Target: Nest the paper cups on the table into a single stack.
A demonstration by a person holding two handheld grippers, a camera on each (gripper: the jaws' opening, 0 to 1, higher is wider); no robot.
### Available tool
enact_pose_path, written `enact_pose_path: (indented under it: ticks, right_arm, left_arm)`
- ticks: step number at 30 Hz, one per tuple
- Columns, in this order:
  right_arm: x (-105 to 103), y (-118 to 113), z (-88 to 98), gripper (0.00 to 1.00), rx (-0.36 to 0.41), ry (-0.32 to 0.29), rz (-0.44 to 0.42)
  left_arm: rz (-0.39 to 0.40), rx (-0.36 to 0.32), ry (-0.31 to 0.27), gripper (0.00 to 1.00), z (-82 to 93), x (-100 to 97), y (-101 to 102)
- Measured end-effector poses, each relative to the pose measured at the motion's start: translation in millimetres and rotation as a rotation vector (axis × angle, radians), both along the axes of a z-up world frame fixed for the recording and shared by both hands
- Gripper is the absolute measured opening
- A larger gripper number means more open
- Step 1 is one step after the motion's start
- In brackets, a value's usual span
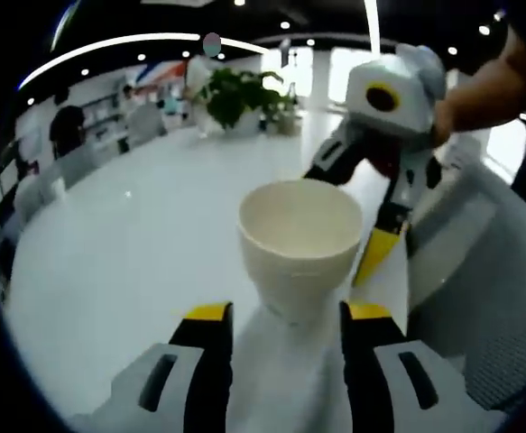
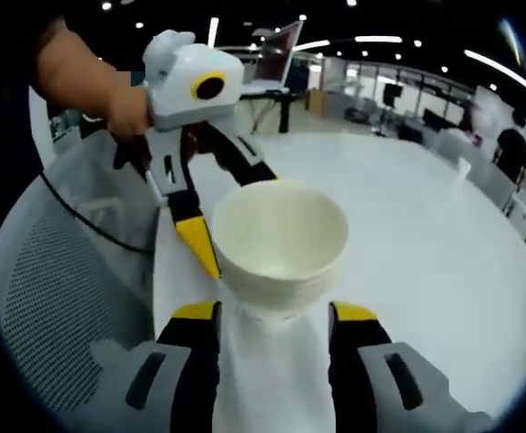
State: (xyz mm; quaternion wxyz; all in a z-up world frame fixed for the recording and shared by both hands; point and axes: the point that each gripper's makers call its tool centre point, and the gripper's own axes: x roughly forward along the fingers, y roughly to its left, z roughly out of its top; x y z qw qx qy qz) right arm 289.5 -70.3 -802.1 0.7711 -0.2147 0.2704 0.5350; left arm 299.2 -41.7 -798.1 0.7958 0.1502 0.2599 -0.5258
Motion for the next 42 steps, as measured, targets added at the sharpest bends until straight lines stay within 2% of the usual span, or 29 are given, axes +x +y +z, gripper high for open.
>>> enact_pose_path:
  ticks: [2, 4, 11, 18, 24, 29, 38, 42]
  right_arm:
    - [-1, 3, 1.1, 0.36, 0.005, -0.001, 0.011]
    - [1, 3, 0.3, 0.35, 0.001, -0.002, 0.011]
    - [9, 0, 4.4, 0.32, 0.013, 0.001, -0.004]
    - [20, -1, 5.9, 0.32, 0.007, 0.020, 0.001]
    - [46, 2, 9.4, 0.32, 0.008, 0.003, 0.026]
    - [69, 3, 6.6, 0.32, 0.000, 0.014, 0.024]
    - [113, 3, 4.3, 0.32, 0.007, 0.027, 0.023]
    - [133, 2, 6.3, 0.32, 0.020, 0.023, 0.008]
  left_arm:
    - [-0.020, -0.002, -0.013, 0.37, 1.7, 0.1, -4]
    - [-0.049, 0.009, -0.016, 0.35, 1.8, -2.8, -7]
    - [-0.055, 0.014, -0.035, 0.35, 7.2, 4.4, -7]
    - [-0.054, 0.010, -0.004, 0.35, 7.2, 16.6, -8]
    - [-0.036, -0.006, 0.014, 0.35, 7.4, 39.2, -5]
    - [-0.028, -0.005, 0.006, 0.35, 6.5, 65.0, -6]
    - [-0.025, -0.002, 0.033, 0.34, 3.2, 109.8, -6]
    - [-0.037, 0.007, 0.017, 0.34, 6.2, 131.7, -6]
